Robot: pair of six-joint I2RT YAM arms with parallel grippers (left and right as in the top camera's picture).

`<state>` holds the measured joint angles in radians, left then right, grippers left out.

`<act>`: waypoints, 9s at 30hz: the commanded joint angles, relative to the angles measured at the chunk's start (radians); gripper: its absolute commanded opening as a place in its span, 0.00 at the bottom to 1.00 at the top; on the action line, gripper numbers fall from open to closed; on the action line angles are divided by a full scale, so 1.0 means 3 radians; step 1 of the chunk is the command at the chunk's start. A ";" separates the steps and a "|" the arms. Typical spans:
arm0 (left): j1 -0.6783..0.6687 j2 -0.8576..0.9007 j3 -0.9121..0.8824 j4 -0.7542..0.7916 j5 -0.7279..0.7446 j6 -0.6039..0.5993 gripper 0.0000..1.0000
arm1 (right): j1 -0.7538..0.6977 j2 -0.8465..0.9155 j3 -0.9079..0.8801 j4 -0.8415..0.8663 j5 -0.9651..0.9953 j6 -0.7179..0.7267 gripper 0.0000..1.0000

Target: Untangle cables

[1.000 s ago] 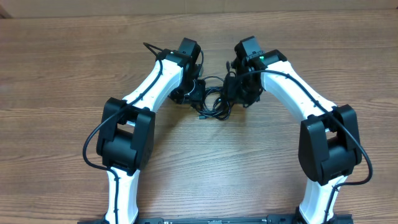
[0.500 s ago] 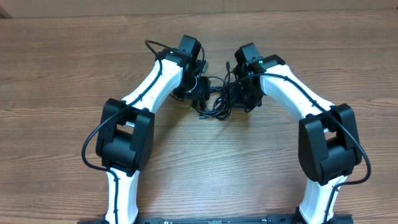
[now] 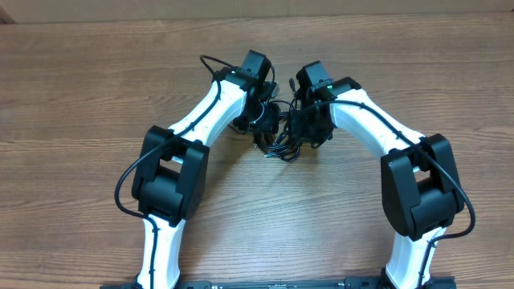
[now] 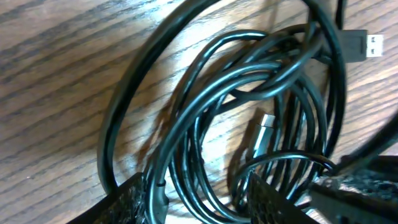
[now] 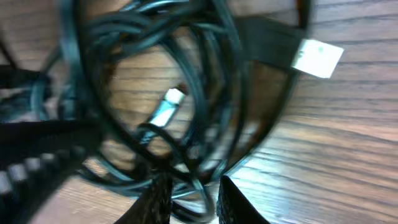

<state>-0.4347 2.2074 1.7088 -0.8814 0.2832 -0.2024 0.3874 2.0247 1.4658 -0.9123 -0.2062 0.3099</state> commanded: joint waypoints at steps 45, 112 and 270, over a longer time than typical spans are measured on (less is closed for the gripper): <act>0.0149 0.0034 0.0008 -0.0100 -0.1129 -0.0348 0.51 | -0.0161 -0.0001 -0.0137 0.0095 0.0767 -0.0347 0.38; 0.1024 0.0439 0.0223 -0.0622 -0.0905 -0.0375 0.09 | -0.0215 0.0010 -0.0348 -0.0198 0.1287 -0.0167 0.50; 0.0618 0.0439 0.0223 -0.0402 -0.0342 -0.0207 0.04 | -0.0315 0.0261 -0.0401 0.1130 0.0179 -0.0690 0.50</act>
<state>-0.2588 2.2967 1.7950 -1.0241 0.1463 -0.2985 0.2859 2.0804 1.3861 -0.5766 -0.1902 0.1032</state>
